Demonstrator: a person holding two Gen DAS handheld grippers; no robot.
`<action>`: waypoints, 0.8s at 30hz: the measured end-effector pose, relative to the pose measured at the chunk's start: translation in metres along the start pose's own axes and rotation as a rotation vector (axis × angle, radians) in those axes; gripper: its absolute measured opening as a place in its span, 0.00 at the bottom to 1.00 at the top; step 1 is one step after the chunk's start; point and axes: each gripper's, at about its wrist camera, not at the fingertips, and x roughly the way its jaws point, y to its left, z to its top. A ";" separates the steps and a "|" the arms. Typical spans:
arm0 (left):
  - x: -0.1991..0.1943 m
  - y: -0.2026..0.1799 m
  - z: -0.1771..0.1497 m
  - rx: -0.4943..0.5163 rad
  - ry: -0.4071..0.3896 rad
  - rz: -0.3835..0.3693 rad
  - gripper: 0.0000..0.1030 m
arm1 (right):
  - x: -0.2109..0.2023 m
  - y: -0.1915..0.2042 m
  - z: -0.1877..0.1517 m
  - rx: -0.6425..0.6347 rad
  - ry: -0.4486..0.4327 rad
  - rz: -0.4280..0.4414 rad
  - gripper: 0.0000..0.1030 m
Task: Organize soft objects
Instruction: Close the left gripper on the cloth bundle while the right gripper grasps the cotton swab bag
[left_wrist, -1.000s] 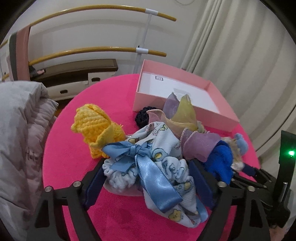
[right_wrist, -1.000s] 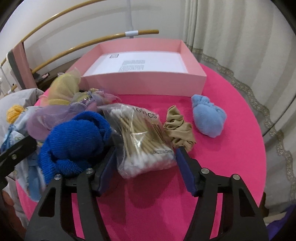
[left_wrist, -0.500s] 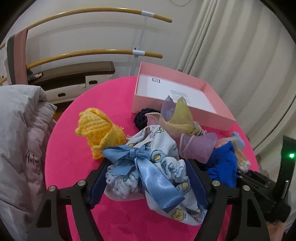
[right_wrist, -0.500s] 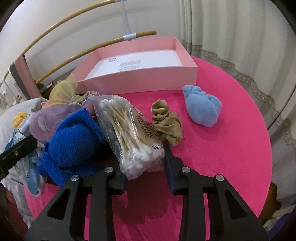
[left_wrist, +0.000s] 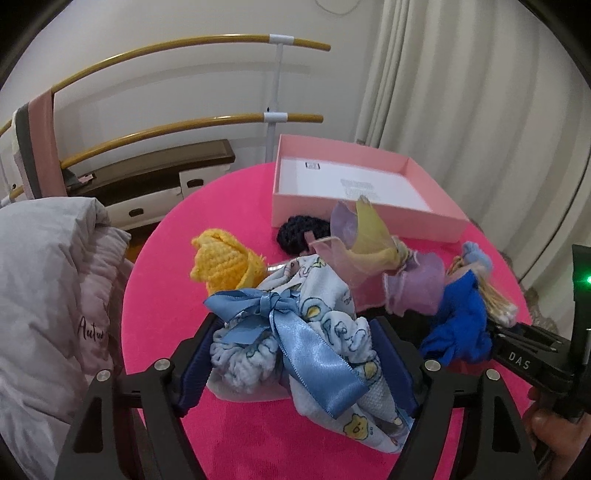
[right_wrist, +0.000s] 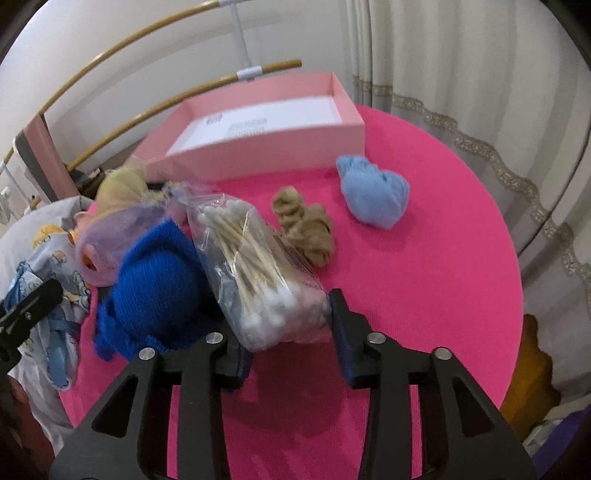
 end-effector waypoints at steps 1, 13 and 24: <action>0.001 -0.003 -0.001 0.004 0.004 0.000 0.74 | 0.001 -0.001 -0.001 -0.001 0.004 -0.002 0.36; -0.002 -0.010 -0.001 0.026 0.001 0.006 0.74 | -0.007 0.003 0.004 -0.074 -0.019 0.004 0.30; -0.017 -0.013 -0.005 0.057 -0.016 0.015 0.73 | -0.023 -0.009 0.001 -0.013 -0.043 0.070 0.54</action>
